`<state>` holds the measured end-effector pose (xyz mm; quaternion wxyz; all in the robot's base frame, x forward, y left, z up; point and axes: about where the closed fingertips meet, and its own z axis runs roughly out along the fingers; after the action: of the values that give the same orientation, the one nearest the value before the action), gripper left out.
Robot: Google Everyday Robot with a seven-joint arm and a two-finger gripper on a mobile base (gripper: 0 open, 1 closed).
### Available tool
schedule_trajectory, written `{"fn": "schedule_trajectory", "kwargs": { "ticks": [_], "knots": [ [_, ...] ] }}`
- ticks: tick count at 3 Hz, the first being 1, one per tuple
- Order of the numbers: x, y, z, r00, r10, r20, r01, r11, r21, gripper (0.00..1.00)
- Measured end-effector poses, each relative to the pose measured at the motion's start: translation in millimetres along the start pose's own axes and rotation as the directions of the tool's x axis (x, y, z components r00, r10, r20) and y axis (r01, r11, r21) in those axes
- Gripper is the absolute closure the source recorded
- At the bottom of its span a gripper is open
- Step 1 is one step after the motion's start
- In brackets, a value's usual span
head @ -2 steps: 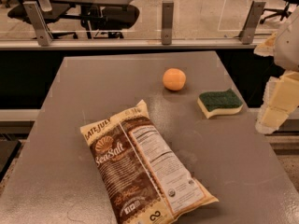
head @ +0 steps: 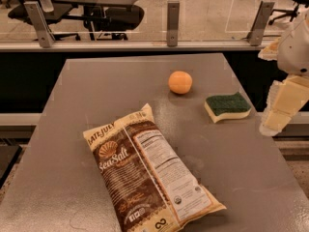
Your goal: Move sponge near brown chip bag
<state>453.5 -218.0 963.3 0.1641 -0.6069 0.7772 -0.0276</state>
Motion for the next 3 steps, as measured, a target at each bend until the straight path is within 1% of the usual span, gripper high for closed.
{"fn": "schedule_trajectory", "kwargs": {
  "ticks": [1,2,3],
  "knots": [
    [0,-15,27,1.000,-0.020,0.024,0.021,0.9997,-0.015,0.00],
    [1,-29,66,0.998,-0.050,0.030,0.052,0.9979,-0.040,0.00],
    [5,-41,101,0.998,-0.060,0.031,0.062,0.9956,-0.071,0.00]
  ]
}}
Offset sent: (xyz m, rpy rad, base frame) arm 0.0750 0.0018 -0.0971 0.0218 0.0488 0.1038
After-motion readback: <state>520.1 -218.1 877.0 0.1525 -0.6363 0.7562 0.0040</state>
